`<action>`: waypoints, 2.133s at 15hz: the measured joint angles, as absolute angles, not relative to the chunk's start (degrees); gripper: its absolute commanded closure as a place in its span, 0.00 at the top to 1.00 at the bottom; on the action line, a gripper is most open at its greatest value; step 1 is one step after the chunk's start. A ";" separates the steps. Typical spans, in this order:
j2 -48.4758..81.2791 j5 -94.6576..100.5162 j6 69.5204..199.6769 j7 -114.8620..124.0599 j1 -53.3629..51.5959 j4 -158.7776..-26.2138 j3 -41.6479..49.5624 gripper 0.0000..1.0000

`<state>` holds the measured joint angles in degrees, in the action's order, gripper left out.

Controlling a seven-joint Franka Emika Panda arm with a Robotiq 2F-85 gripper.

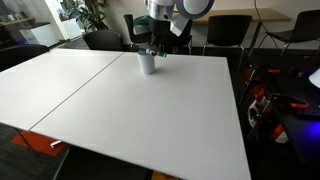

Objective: Move the cup to the left and put the marker inside the mug cup

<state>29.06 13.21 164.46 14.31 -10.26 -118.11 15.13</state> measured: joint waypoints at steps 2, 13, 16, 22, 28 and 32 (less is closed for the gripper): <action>28.85 14.58 166.91 17.46 -12.61 -118.11 18.03 0.05; 35.06 14.27 178.37 43.15 -33.90 -117.49 44.90 0.05; 40.89 5.69 179.11 45.06 -39.84 -116.72 50.85 0.05; 52.65 -10.73 179.45 45.63 -46.44 -114.46 56.08 0.05; 61.11 -18.65 179.46 48.88 -48.78 -111.44 59.80 0.05; 64.68 -20.15 179.46 50.34 -48.74 -109.98 60.64 0.05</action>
<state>64.68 -20.15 179.46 50.34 -48.74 -109.98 60.64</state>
